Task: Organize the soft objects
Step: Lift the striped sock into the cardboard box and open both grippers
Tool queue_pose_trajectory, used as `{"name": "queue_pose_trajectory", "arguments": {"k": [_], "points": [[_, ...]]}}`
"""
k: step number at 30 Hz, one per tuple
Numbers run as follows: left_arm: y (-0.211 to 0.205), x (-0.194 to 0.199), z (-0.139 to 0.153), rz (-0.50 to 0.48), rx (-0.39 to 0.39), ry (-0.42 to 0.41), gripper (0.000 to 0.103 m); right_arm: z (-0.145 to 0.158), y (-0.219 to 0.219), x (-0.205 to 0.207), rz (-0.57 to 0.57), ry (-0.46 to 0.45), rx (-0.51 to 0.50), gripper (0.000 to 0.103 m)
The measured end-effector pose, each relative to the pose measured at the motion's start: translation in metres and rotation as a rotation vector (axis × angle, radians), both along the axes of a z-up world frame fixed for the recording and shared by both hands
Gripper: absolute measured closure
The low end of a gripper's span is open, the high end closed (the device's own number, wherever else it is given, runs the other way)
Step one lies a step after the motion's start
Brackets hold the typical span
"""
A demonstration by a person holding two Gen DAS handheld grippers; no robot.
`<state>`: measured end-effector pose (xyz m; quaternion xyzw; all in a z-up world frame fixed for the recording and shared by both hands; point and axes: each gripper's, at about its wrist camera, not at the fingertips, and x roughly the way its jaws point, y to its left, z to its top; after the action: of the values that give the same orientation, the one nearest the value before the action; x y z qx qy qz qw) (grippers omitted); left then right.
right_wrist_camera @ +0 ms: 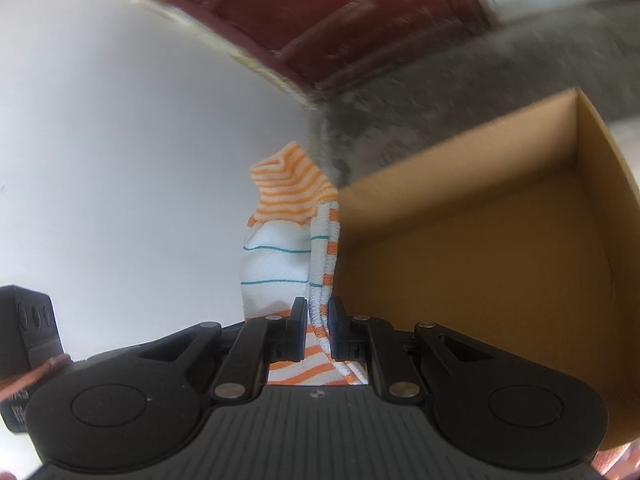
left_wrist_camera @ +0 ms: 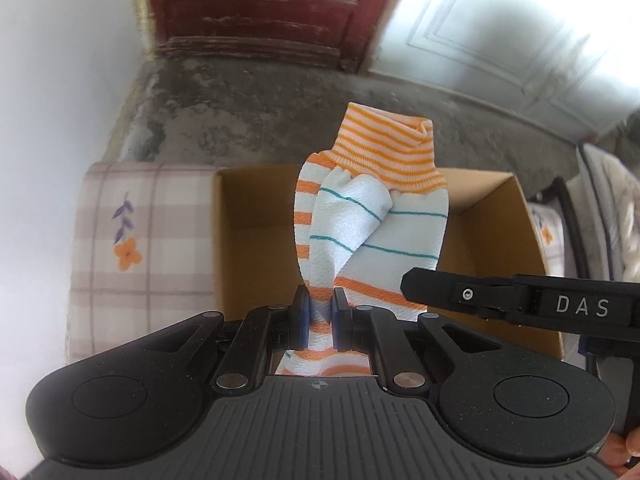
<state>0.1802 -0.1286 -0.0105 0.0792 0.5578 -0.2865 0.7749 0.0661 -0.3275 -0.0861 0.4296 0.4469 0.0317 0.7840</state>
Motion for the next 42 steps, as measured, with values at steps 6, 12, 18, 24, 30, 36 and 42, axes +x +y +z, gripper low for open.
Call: {"name": "queue_pose_trajectory", "arguments": {"k": [6,12,18,24,30,36,42], "points": [[-0.038,0.009,0.001,-0.167,0.039,-0.009,0.093,0.003,-0.01,-0.033,-0.174,0.107,0.044,0.091],[-0.06,0.021,-0.018,-0.197,0.073,-0.012,0.087,-0.031,-0.024,-0.062,-0.428,0.259,0.174,0.091],[-0.05,0.024,-0.018,-0.154,0.058,-0.017,0.068,-0.048,-0.023,-0.051,-0.57,0.345,0.254,0.091],[-0.036,0.036,-0.006,-0.12,0.041,-0.055,0.065,-0.061,-0.02,-0.039,-0.656,0.419,0.288,0.091],[-0.008,0.038,0.013,-0.091,0.026,-0.086,0.065,-0.066,-0.019,-0.029,-0.652,0.546,0.322,0.081],[0.023,0.042,0.018,-0.04,0.013,-0.081,0.065,-0.082,-0.018,0.012,-0.54,0.614,0.355,0.078],[0.043,0.039,0.01,-0.011,0.02,-0.042,0.065,-0.077,-0.012,0.042,-0.555,0.577,0.319,0.078]]}}
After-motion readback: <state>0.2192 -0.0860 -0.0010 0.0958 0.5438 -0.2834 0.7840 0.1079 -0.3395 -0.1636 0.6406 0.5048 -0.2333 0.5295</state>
